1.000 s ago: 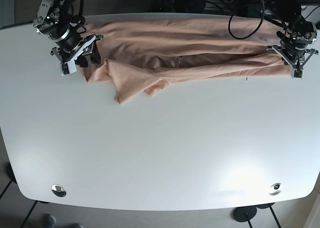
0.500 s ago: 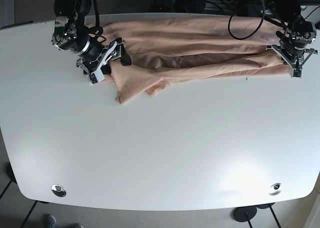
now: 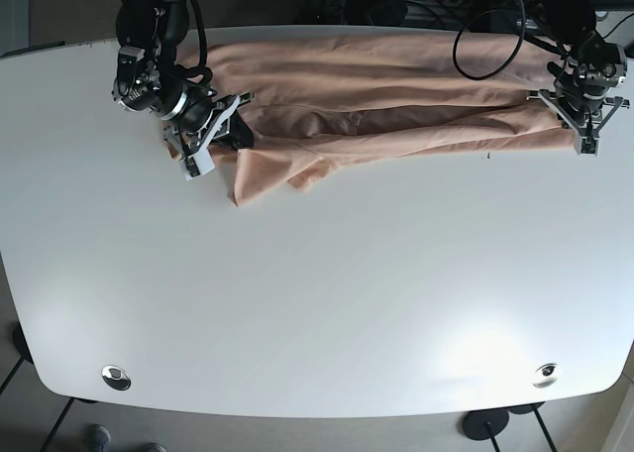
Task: Fold the T-shirt properly
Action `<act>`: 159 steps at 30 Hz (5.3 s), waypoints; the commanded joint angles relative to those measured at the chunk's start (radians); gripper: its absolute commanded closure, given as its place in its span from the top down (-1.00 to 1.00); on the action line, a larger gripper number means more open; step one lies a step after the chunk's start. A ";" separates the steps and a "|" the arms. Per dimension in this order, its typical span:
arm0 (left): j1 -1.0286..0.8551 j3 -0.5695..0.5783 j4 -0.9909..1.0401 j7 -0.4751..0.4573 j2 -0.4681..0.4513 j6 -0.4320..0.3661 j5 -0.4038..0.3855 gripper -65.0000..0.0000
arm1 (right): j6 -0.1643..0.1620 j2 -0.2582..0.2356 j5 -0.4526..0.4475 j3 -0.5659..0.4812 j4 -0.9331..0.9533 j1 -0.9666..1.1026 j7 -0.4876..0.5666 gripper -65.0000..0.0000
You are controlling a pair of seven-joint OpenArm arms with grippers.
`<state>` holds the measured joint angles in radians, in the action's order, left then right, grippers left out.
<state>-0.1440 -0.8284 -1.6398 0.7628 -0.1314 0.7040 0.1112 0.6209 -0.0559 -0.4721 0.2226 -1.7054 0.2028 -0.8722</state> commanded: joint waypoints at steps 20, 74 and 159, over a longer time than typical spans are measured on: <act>0.033 -0.012 -0.126 -0.015 -0.020 -0.006 -0.009 -1.00 | 0.027 -0.065 -0.422 0.350 -0.296 0.133 -0.310 -0.95; 0.027 -0.072 -0.121 -0.013 -0.047 -0.006 -0.140 -1.00 | 0.009 -0.037 -0.405 0.173 -0.324 0.160 -0.308 -0.86; -0.044 0.085 0.221 0.037 -0.136 -0.006 -0.147 -0.94 | -0.069 -0.100 0.138 -0.124 0.080 0.068 0.078 -0.85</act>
<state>-0.1761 -0.7452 -1.4265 0.7650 -0.2718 0.6891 -0.0532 0.5892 -0.1387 -0.4015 0.0948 -1.6238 0.2661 -0.7490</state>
